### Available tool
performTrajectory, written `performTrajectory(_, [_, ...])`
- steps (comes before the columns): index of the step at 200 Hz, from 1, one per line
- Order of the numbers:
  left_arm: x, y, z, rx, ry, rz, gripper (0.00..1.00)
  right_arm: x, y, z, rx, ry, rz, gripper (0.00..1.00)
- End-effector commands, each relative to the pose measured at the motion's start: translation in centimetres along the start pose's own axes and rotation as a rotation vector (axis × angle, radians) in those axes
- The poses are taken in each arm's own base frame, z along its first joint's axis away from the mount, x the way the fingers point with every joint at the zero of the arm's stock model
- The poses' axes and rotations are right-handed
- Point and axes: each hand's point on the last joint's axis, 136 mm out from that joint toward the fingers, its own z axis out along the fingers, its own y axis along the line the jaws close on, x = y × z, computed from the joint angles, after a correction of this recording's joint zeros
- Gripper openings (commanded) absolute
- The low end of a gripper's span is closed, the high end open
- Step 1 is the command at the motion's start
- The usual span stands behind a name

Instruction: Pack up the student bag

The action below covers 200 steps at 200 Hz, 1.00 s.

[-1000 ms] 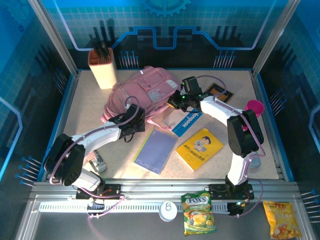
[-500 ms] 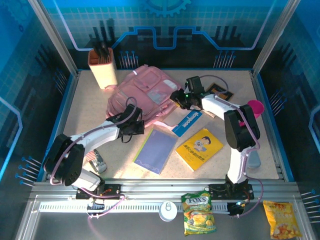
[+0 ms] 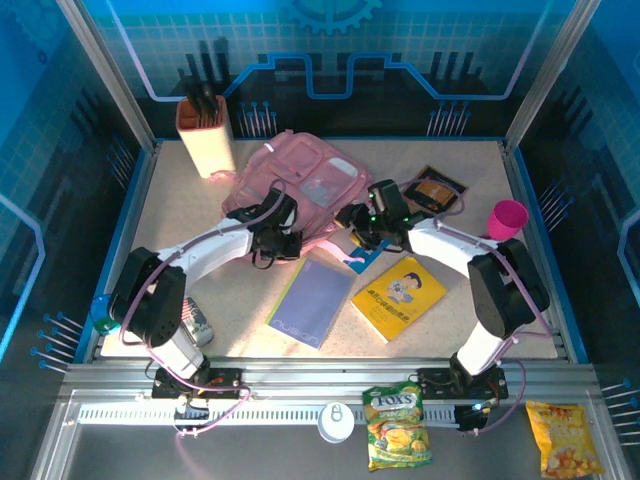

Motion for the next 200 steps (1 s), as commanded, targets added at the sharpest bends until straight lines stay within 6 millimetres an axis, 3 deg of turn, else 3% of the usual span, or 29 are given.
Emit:
performTrajectory(1, [0.3, -1.5, -0.3, 0.046, 0.04, 0.037, 0.0, 0.9, 0.1, 1.8, -0.009, 0.016, 0.055, 0.61])
performTrajectory(32, [0.5, -1.7, -0.2, 0.047, 0.054, 0.041, 0.0, 1.3, 1.4, 3.7, -0.062, 0.058, 0.055, 0.62])
performTrajectory(74, [0.7, -2.1, 0.0, 0.067, 0.071, 0.036, 0.0, 1.9, 1.2, 5.4, -0.028, 0.076, 0.057, 0.6])
performTrajectory(155, [0.7, -1.6, -0.2, 0.041, 0.069, 0.035, 0.0, 1.4, 0.4, 7.1, 0.031, 0.05, -0.001, 0.31])
performTrajectory(200, [1.1, 1.5, -0.6, -0.103, 0.067, 0.061, 0.0, -0.7, -0.1, 6.0, 0.081, -0.032, -0.089, 0.13])
